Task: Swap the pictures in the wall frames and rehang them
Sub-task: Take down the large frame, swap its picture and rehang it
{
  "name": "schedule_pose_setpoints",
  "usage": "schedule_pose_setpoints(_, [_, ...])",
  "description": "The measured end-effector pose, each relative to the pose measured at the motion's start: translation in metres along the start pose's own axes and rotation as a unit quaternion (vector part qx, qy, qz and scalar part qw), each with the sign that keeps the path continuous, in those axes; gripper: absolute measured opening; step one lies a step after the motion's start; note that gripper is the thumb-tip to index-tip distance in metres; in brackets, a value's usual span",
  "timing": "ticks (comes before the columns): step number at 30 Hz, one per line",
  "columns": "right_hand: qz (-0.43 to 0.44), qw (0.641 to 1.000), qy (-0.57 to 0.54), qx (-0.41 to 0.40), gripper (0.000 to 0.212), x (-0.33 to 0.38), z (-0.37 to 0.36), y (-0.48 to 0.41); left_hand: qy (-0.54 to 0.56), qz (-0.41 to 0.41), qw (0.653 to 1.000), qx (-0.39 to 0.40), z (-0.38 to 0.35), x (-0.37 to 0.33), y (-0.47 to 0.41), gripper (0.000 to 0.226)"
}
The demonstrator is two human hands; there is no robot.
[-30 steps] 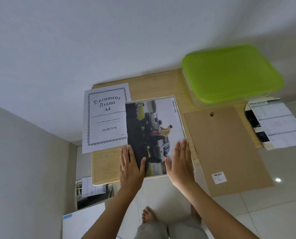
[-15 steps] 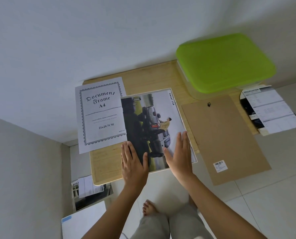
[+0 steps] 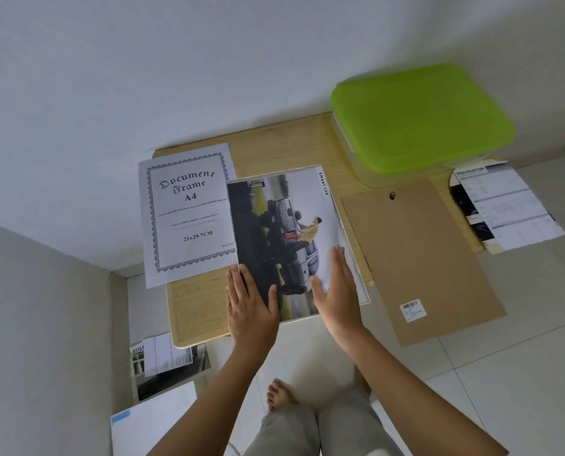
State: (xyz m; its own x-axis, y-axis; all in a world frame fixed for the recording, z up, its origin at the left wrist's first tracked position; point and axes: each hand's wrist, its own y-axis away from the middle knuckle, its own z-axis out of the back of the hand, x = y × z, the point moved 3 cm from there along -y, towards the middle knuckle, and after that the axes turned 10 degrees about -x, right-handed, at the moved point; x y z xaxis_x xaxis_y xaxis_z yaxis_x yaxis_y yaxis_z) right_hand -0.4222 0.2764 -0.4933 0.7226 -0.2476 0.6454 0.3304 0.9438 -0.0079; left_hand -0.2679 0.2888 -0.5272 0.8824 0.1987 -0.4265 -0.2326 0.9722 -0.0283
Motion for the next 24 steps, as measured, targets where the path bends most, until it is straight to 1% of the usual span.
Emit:
schedule_pose_setpoints(3, [-0.01, 0.998, -0.06, -0.013, 0.064, 0.005, 0.001, 0.0, -0.002, 0.001, 1.0, -0.003, 0.0, 0.0, -0.001, 0.081])
schedule_pose_setpoints(7, [-0.073, 0.988, -0.136, -0.03, 0.065, 0.005, 0.016, -0.005, 0.0, 0.002, 1.0, -0.003, 0.0, -0.001, 0.0, 0.078])
schedule_pose_setpoints(13, [-0.132, 0.971, -0.195, 0.032, 0.063, -0.004, 0.025, -0.013, 0.004, -0.001, 1.0, -0.005, 0.002, -0.002, 0.001, 0.083])
schedule_pose_setpoints(17, [-0.169, 0.964, -0.203, 0.038, 0.057, -0.01, 0.04, -0.031, 0.007, 0.002, 1.0, -0.005, 0.002, -0.002, 0.001, 0.084])
schedule_pose_setpoints(21, [-0.143, 0.964, -0.206, 0.085, 0.041, -0.009, 0.054, -0.048, 0.016, 0.006, 1.0, -0.01, 0.002, -0.003, 0.0, 0.083])
schedule_pose_setpoints(22, [-0.133, 0.964, -0.209, 0.097, 0.042, -0.009, 0.055, -0.051, 0.018, 0.007, 1.0, -0.009, 0.002, -0.002, 0.0, 0.083])
schedule_pose_setpoints(24, [-0.111, 0.966, -0.202, 0.118, 0.051, -0.008, 0.053, -0.054, 0.021, 0.009, 1.0, -0.007, 0.002, -0.001, -0.001, 0.083])
